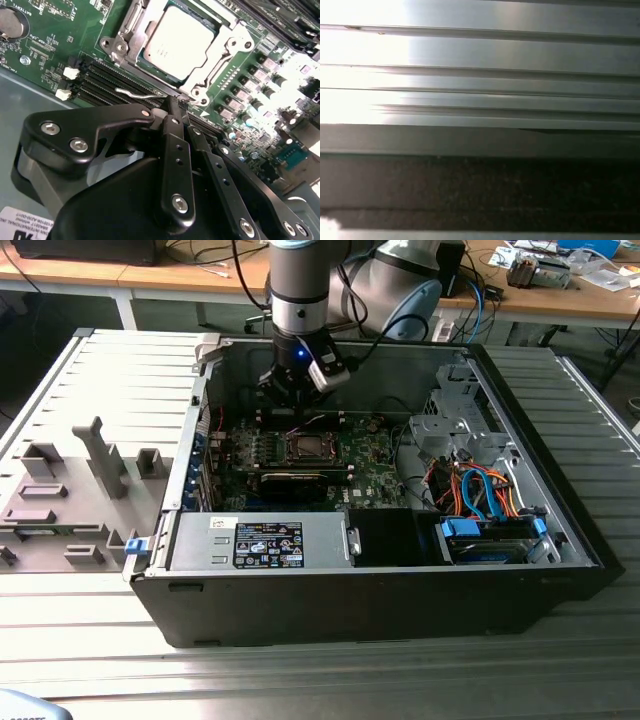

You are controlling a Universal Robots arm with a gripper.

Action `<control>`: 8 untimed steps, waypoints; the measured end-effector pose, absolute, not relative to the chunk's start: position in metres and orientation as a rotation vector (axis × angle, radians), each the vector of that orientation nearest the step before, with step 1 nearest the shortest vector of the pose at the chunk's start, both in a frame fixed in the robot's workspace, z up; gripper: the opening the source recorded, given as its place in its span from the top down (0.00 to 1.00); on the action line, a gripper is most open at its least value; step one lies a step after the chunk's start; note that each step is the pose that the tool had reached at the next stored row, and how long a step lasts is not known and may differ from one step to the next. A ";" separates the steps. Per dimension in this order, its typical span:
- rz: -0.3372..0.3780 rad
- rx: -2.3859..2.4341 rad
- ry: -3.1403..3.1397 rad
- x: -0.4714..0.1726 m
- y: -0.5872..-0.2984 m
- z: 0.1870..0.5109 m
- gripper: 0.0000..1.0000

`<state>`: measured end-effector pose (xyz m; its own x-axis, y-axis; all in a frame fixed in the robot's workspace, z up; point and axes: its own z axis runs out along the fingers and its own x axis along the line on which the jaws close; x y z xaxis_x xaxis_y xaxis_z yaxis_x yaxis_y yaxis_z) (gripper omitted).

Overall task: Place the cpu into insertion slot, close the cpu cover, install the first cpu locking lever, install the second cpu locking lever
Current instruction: 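Install the first cpu locking lever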

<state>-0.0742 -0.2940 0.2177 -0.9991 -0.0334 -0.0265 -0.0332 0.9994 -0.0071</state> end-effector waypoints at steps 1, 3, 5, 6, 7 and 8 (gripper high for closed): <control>-0.010 -0.053 3.115 -0.073 -0.294 0.217 0.89; -0.010 -0.054 3.115 -0.070 -0.294 0.216 0.89; -0.010 -0.057 3.114 -0.068 -0.294 0.214 0.89; -0.011 -0.057 3.114 -0.067 -0.294 0.213 0.89; -0.010 -0.058 3.114 -0.066 -0.294 0.212 0.89; -0.010 -0.058 3.114 -0.065 -0.294 0.211 0.89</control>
